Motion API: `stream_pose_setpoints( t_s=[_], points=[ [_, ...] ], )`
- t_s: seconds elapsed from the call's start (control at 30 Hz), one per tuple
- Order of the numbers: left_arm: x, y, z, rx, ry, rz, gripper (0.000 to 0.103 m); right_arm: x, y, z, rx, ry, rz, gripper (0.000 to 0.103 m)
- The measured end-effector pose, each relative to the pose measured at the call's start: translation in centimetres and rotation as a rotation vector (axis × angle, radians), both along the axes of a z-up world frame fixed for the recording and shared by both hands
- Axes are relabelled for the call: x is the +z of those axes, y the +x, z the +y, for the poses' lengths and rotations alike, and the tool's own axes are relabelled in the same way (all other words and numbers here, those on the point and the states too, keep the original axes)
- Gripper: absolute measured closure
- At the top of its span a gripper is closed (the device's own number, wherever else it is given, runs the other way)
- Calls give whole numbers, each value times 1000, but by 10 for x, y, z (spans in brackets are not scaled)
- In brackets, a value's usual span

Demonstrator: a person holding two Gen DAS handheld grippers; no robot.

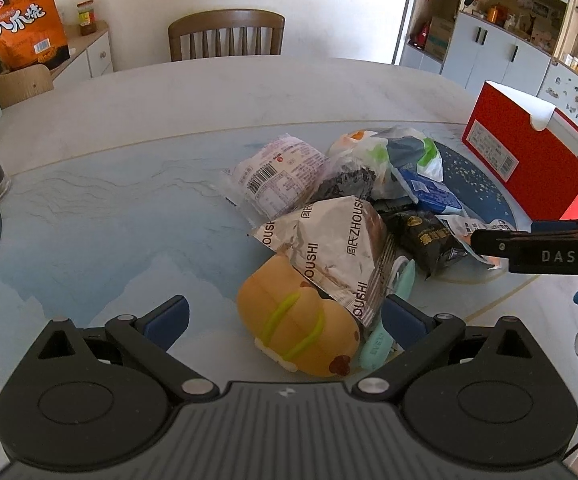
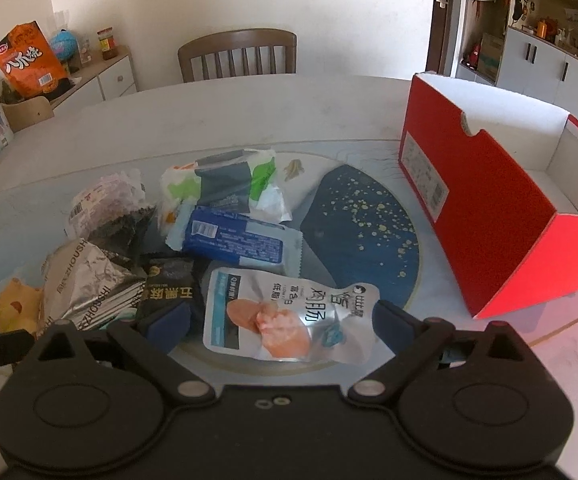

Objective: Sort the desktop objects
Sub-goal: 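Grasp the orange squishy toy with the left gripper while the right grasps the white sausage pouch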

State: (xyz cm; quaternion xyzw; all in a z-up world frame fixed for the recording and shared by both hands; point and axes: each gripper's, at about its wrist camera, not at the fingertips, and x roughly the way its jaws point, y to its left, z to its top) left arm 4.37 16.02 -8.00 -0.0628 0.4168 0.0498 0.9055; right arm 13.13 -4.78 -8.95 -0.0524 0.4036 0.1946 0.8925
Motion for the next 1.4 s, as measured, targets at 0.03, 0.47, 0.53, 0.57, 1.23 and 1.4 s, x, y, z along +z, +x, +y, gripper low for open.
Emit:
stream_pose_setpoints(
  t_s=[0.03,0.47,0.53,0.57,1.23,1.4],
  points=[
    [0,0,0,-1,-2,2,0,-2,1,1,2,-6,0,4],
    [-4,6,1,15,3,18,0,-22,25,1,-33,-15,49,0],
    [-5,7,2,20,0,21,0,-24,27,-1,-33,-26,50,0],
    [-6,8,2,20,-3,23,0,-25,29,-2,-31,-30,57,0],
    [-13,12,5,15,-15,40,1,-34,35,-10,-61,-23,46,6],
    [-15,12,4,9,-23,42,4,-30,39,-11,-49,-11,39,18]
  ],
)
